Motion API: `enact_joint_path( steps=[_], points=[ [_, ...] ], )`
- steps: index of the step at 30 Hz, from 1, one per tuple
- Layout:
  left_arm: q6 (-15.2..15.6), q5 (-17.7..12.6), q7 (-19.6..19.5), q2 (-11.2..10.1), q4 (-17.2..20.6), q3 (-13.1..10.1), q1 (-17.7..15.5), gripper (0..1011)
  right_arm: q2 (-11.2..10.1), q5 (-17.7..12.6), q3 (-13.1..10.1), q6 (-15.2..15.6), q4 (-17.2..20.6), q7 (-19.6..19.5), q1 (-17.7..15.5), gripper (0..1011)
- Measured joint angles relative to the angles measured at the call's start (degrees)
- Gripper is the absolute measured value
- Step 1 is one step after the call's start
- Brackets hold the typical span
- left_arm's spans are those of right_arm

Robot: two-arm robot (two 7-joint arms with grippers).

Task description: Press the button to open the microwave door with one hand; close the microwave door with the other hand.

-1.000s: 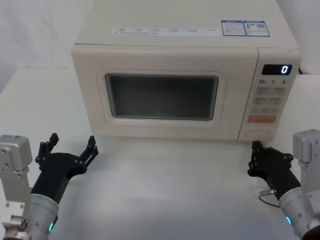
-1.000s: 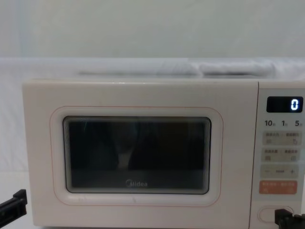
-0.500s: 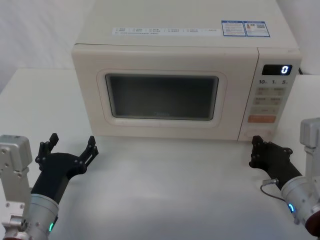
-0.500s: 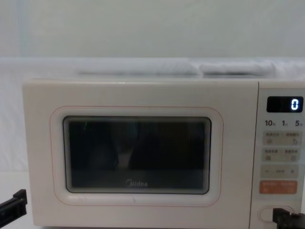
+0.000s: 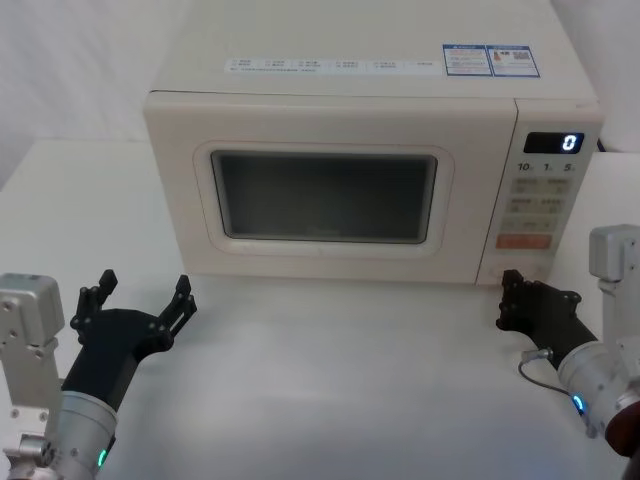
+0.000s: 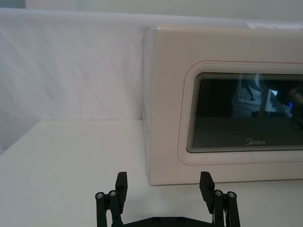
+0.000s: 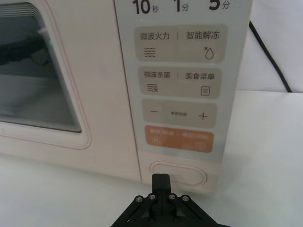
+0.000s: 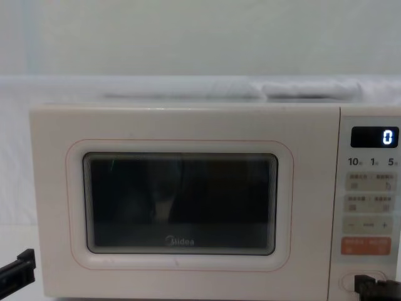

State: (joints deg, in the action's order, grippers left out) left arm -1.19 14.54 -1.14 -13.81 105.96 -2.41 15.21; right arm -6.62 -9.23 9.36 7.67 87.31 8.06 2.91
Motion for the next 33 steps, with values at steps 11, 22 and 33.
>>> enact_joint_path(
  steps=[11,22,33],
  points=[
    [-0.01,0.0,0.0,0.0,0.0,0.0,0.0,1001,0.43,1.26,-0.43,-0.12,-1.63,-1.6,0.77,0],
    [0.0,0.0,0.0,0.0,0.0,0.0,0.0,1001,1.34,1.51,-1.23,-1.74,-3.88,-1.92,1.89,0],
    [0.0,0.0,0.0,0.0,0.0,0.0,0.0,1001,2.12,1.67,-1.32,-2.69,-5.73,-1.87,3.06,0]
  ],
)
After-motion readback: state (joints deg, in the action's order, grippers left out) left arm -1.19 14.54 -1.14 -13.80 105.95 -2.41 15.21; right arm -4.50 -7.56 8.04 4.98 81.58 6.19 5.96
